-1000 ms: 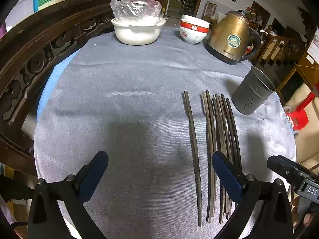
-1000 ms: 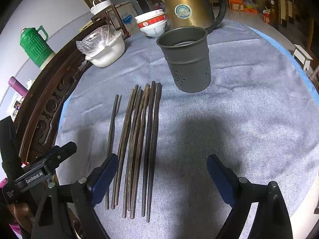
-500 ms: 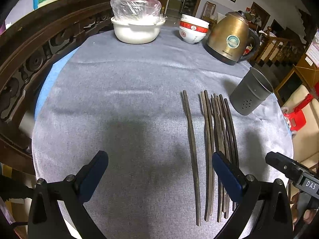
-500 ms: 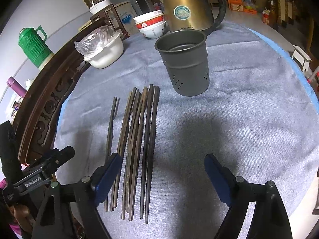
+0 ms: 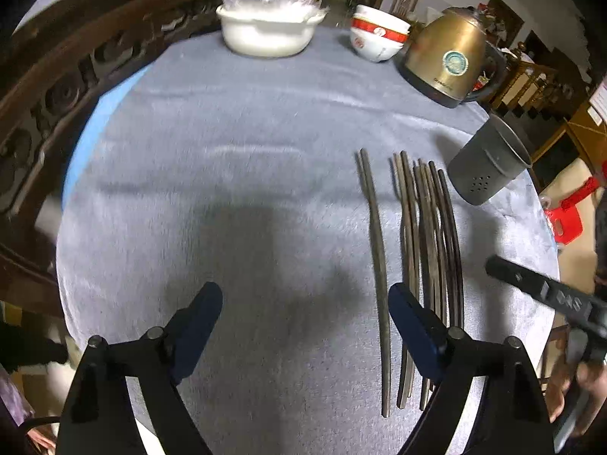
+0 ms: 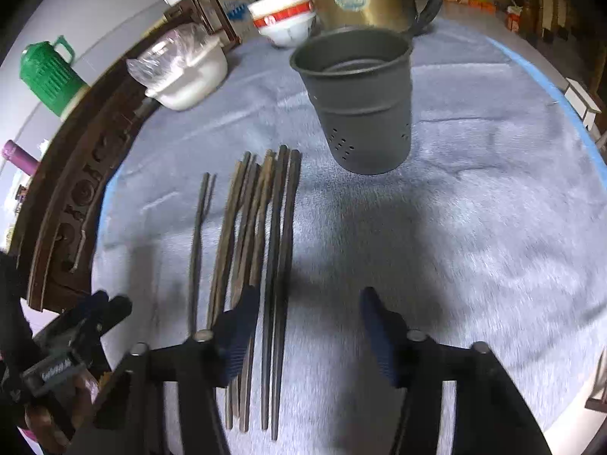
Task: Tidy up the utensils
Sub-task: 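Move both tools toward the row of dark chopsticks, then grasp one chopstick with the right tool while the left tool grasps another chopstick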
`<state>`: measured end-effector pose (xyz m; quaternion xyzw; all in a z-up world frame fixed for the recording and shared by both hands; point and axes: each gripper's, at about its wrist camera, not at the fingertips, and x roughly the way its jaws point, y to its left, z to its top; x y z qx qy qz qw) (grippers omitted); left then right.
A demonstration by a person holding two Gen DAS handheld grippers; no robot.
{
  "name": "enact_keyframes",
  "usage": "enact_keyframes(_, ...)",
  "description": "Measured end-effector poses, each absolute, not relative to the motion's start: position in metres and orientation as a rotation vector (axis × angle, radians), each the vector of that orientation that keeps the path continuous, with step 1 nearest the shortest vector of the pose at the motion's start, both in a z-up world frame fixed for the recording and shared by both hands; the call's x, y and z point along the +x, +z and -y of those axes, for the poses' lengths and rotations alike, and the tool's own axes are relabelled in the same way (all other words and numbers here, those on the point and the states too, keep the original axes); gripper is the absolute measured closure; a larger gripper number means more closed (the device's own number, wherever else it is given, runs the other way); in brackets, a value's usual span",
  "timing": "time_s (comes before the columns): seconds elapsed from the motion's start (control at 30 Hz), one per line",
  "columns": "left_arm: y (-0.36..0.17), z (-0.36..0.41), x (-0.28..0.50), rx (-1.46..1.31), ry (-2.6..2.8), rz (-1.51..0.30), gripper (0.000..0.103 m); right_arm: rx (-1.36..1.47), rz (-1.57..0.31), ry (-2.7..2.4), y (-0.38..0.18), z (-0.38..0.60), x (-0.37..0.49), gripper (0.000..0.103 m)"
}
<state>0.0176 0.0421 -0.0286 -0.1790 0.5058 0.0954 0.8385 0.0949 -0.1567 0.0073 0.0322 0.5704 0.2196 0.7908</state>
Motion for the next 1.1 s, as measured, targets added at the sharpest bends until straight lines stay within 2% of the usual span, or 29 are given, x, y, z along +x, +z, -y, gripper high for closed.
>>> enact_keyframes(0.23, -0.031, -0.055, 0.016, -0.407, 0.211, -1.070, 0.014, 0.045, -1.315, 0.469, -0.013, 0.134, 0.127, 0.063)
enact_keyframes(0.37, -0.035, -0.062, 0.018, -0.425, 0.212, -1.079, 0.014, 0.016, -1.338, 0.453, -0.020, 0.124, 0.137, 0.064)
enact_keyframes(0.47, -0.038, -0.064, 0.023, -0.438, 0.210, -1.085, 0.014, 0.011, -1.351, 0.447, -0.021, 0.119, 0.142, 0.068)
enact_keyframes(0.63, -0.040, -0.060, 0.033, -0.429, 0.202, -1.094, 0.014, -0.050, -1.364, 0.443, -0.023, 0.107, 0.146, 0.088)
enact_keyframes(0.8, -0.036, -0.052, 0.047, -0.395, 0.182, -1.113, 0.014, -0.092, -1.380, 0.446, -0.022, 0.107, 0.146, 0.095)
enact_keyframes(0.9, -0.036, -0.047, 0.063, -0.403, 0.156, -1.163, 0.025, -0.129, -1.381, 0.438, -0.023, 0.117, 0.141, 0.096)
enact_keyframes(0.97, -0.040, -0.042, 0.076, -0.419, 0.143, -1.222, 0.045, -0.138, -1.386, 0.444, -0.023, 0.126, 0.138, 0.096)
enact_keyframes(1.1, -0.044, -0.030, 0.100, -0.429, 0.138, -1.299, 0.047, -0.122, -1.383, 0.466, -0.025, 0.135, 0.136, 0.095)
